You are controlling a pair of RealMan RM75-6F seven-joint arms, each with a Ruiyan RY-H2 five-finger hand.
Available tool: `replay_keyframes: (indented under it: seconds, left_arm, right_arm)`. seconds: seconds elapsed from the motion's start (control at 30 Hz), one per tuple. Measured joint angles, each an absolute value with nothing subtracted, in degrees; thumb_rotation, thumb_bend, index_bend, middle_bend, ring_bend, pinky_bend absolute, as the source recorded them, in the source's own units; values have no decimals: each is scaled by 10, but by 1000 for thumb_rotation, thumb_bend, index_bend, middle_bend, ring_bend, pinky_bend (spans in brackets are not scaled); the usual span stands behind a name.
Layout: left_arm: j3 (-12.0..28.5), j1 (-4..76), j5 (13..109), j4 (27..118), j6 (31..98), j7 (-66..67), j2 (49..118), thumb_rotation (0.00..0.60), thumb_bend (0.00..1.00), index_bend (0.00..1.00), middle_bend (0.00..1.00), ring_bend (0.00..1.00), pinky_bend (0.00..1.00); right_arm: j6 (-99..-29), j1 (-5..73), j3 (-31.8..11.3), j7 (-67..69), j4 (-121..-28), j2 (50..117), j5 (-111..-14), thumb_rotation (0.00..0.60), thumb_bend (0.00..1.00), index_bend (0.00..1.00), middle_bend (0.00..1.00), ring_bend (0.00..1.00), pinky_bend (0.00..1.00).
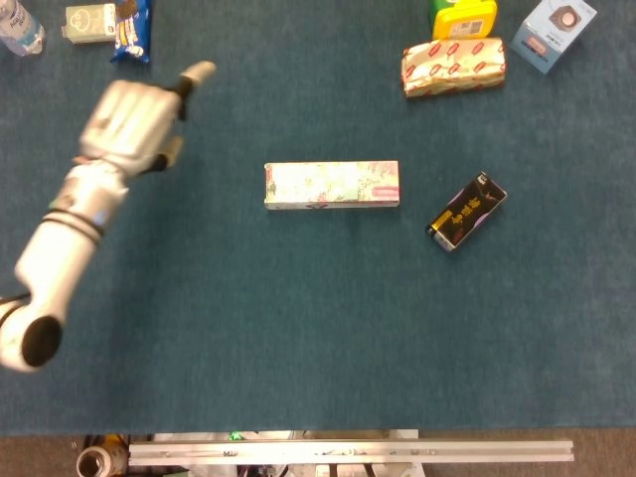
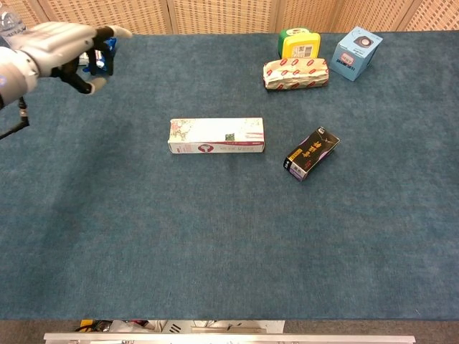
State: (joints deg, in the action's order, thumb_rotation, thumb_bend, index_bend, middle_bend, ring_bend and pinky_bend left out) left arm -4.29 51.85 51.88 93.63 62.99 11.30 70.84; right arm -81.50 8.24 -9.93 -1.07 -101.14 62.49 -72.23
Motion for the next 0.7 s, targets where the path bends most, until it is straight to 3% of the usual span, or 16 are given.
replay_keyframes:
  seconds: [0.4, 0.7]
  left_arm:
    - [-62, 302, 648, 902, 837, -23, 694, 600, 375, 103, 369, 374, 451]
    - [-68, 177, 666, 898, 915, -48, 686, 600, 375, 156, 369, 375, 439]
  right_arm:
    - [-850, 57, -86, -32, -988, 633, -734, 600, 182, 385, 463, 442, 523]
    - [-845, 54, -78, -28, -981, 639, -753, 600, 190, 385, 463, 442, 522]
